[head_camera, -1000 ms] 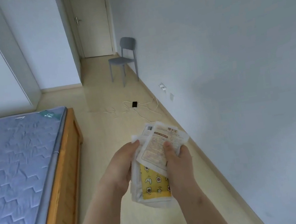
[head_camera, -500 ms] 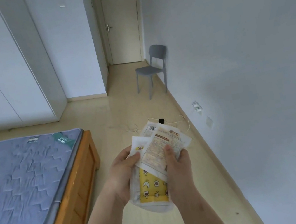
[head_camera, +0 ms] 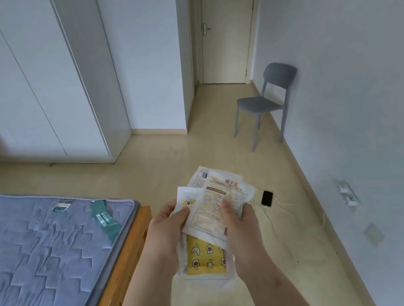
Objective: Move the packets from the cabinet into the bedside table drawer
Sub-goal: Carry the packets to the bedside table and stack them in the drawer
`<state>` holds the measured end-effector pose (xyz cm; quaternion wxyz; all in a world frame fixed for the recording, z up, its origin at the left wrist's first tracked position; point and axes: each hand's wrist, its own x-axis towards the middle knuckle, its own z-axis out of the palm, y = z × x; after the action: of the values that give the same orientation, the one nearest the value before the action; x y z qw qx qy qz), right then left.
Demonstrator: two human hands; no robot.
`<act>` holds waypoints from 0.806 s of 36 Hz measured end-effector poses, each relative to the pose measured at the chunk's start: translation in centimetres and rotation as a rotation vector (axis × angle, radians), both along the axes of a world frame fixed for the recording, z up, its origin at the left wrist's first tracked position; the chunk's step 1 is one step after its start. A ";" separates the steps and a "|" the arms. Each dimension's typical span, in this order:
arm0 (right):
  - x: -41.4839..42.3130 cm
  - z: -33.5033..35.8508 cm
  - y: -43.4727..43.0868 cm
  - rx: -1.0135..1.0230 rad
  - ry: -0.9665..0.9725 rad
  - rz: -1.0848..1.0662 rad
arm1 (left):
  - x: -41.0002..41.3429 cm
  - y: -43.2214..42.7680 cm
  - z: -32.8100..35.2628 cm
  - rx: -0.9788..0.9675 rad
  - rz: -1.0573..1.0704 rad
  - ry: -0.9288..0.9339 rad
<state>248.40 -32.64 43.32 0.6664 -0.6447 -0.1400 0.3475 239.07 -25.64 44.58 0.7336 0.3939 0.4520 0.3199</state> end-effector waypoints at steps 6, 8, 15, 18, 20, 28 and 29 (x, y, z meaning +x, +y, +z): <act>6.3 1.4 13.5 -0.022 -0.026 -0.004 | 6.3 14.3 1.2 0.039 0.001 -0.007; 8.5 2.3 17.7 -0.013 -0.009 -0.021 | 8.6 18.7 1.7 0.076 0.009 0.001; 15.3 1.2 30.2 -0.019 0.063 -0.018 | 15.1 30.5 1.0 0.056 0.001 0.036; 18.4 0.2 36.5 -0.021 0.065 0.042 | 18.1 36.4 0.1 0.055 0.037 0.044; 20.8 -0.4 41.0 -0.023 0.042 0.095 | 20.0 40.6 -0.4 0.054 0.043 0.023; 29.3 0.4 59.7 -0.021 -0.023 0.287 | 27.3 57.8 -0.1 0.064 0.171 0.070; 29.8 0.7 61.9 -0.020 -0.034 0.315 | 27.6 59.7 0.1 0.057 0.212 0.091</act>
<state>278.17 29.23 44.03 0.5947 -0.6272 -0.2469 0.4381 266.69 34.05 44.64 0.6629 0.3790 0.5145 0.3902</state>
